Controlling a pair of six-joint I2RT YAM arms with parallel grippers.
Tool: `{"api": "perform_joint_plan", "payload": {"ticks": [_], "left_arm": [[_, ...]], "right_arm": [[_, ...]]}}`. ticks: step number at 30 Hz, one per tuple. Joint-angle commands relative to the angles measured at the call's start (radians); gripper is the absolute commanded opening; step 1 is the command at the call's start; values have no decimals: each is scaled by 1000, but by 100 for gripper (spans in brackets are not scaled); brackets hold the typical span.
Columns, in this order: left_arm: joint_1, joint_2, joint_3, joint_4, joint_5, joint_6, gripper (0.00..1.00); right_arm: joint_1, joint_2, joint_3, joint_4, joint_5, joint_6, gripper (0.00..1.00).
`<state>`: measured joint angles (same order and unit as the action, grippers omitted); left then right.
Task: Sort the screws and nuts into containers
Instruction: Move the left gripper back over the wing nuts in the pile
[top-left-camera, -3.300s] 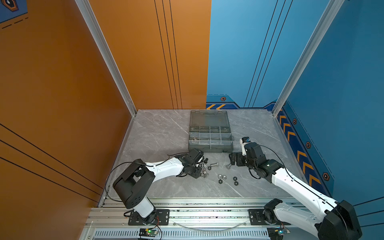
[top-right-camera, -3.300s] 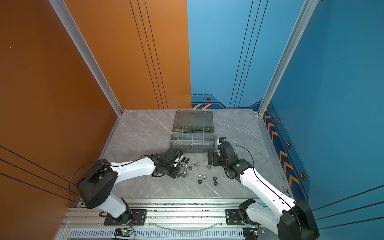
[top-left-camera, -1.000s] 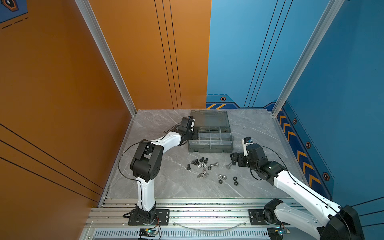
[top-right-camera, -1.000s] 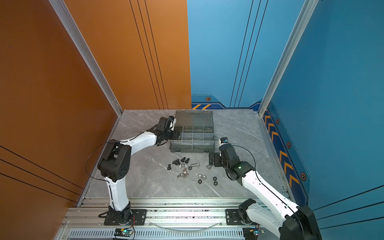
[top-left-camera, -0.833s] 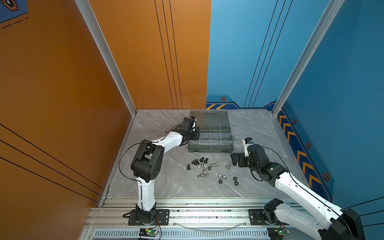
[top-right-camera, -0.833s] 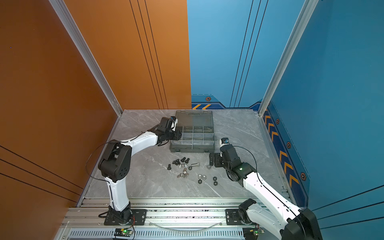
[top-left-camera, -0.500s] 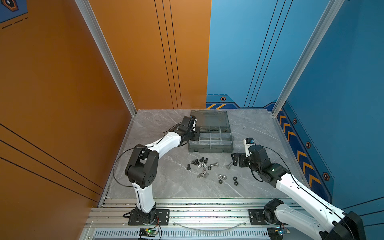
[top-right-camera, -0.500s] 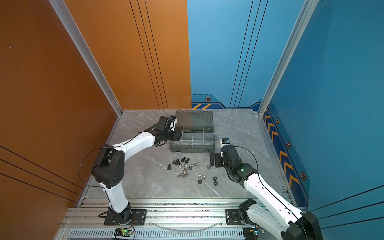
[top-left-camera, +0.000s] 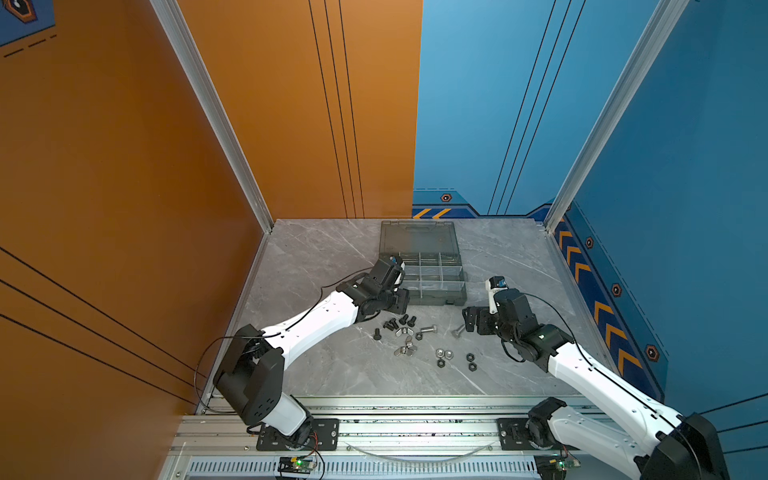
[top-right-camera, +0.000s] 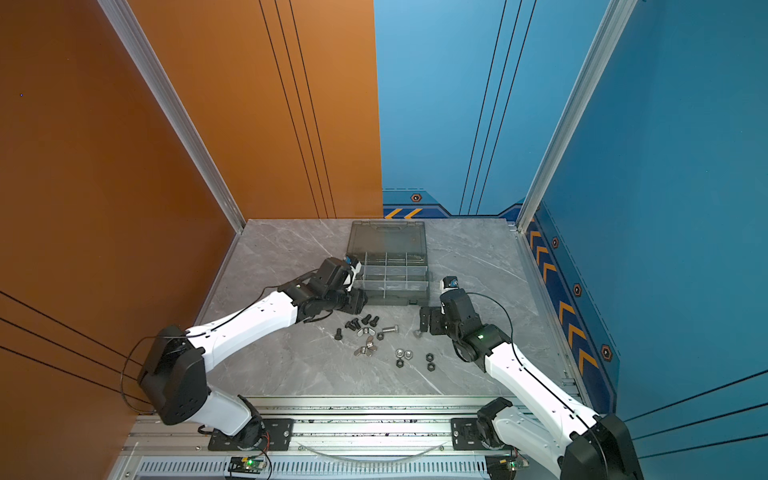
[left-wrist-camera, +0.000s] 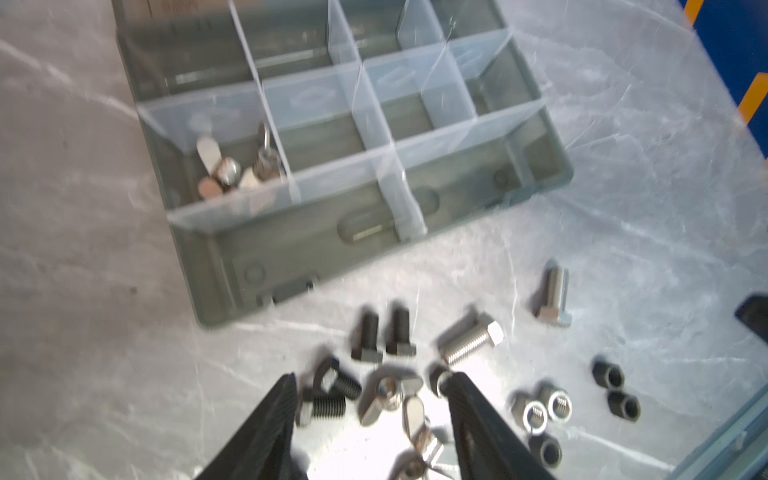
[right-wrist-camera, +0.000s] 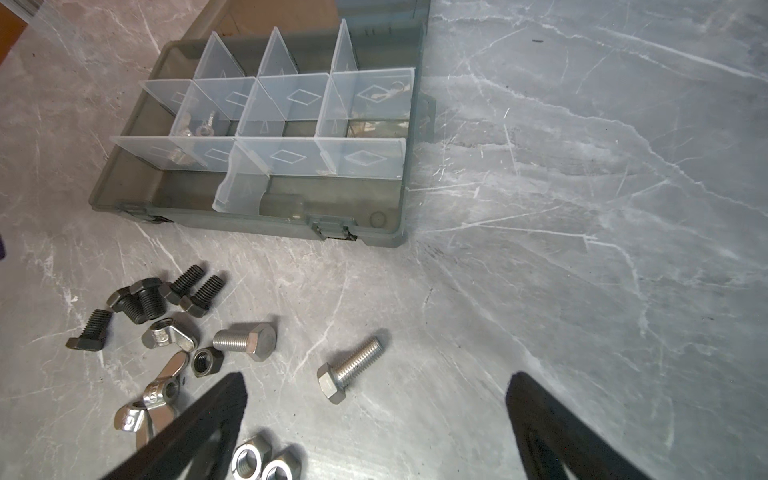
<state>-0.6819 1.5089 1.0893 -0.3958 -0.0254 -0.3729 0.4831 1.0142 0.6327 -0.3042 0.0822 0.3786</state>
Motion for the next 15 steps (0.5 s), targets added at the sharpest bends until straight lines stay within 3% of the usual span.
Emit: {"api": "perform_joint_plan", "payload": {"ticks": [1, 7, 15], "left_arm": [[-25, -62, -91, -58, -32, -72, 61], [-66, -112, -208, -75, -16, -145, 62], [-94, -110, -229, -83, -5, -159, 62]], "right_arm": [[-5, 22, 28, 6, -5, -18, 100], [-7, 42, 33, 16, -18, -19, 100], [-6, 62, 30, 23, -30, -18, 100]]}}
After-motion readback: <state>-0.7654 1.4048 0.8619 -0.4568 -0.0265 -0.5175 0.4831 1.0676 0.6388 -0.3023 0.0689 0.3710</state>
